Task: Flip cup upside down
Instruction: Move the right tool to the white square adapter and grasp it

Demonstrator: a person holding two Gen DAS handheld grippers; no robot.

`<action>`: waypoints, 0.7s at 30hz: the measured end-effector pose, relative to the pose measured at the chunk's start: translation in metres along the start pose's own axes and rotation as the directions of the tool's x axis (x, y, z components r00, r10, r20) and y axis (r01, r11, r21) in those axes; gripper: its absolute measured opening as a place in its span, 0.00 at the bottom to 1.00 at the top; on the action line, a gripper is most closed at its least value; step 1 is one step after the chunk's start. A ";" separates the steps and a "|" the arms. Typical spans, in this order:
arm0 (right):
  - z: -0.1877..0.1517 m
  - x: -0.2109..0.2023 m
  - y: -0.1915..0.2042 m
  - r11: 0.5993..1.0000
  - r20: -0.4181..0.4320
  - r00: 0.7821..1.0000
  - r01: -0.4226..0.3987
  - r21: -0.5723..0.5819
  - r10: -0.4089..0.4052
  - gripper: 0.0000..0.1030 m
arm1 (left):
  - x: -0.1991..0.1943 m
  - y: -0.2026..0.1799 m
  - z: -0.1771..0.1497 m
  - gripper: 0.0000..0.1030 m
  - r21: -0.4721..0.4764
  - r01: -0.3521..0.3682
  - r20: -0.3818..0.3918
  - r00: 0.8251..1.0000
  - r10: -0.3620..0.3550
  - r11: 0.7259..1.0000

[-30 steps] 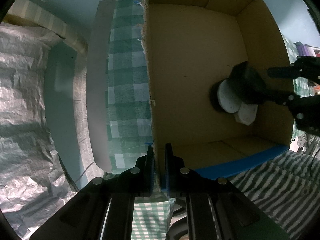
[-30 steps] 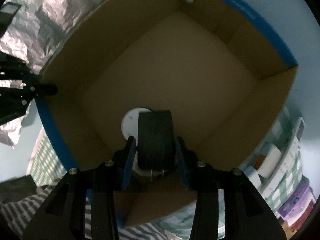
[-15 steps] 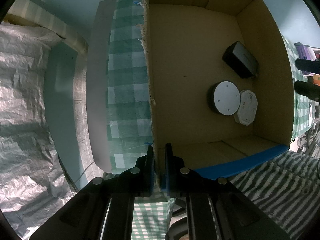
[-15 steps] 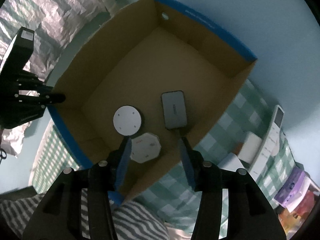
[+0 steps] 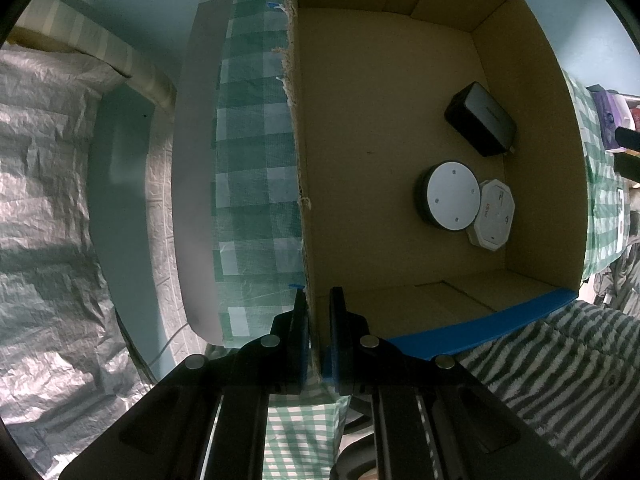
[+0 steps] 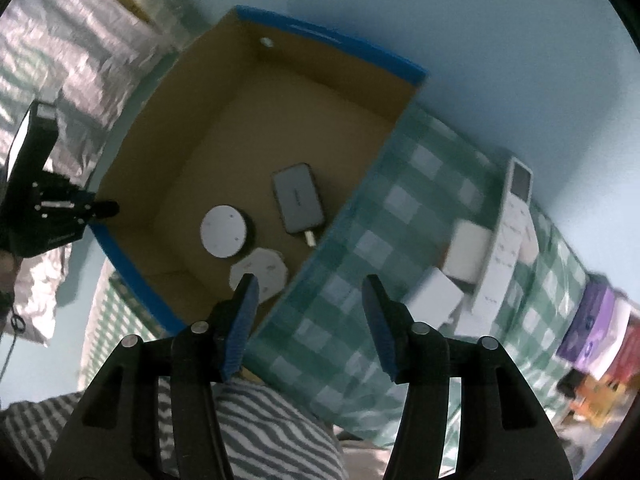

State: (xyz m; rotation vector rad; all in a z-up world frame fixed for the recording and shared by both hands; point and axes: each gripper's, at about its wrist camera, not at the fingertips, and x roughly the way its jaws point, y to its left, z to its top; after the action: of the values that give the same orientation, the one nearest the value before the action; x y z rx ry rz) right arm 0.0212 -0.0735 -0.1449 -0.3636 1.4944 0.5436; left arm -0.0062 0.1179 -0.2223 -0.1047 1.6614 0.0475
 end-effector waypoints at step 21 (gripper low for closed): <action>-0.038 0.068 -0.125 0.929 -0.127 0.992 0.037 0.368 0.011 0.54 | 0.000 -0.003 -0.001 0.08 0.009 0.003 -0.002 1.000 -0.003 1.000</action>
State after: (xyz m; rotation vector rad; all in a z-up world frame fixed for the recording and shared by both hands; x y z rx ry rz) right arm 0.0582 -0.1902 -0.2270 -0.1122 1.6779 0.2203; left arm -0.0068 0.1147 -0.2223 -0.1005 1.6629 0.0372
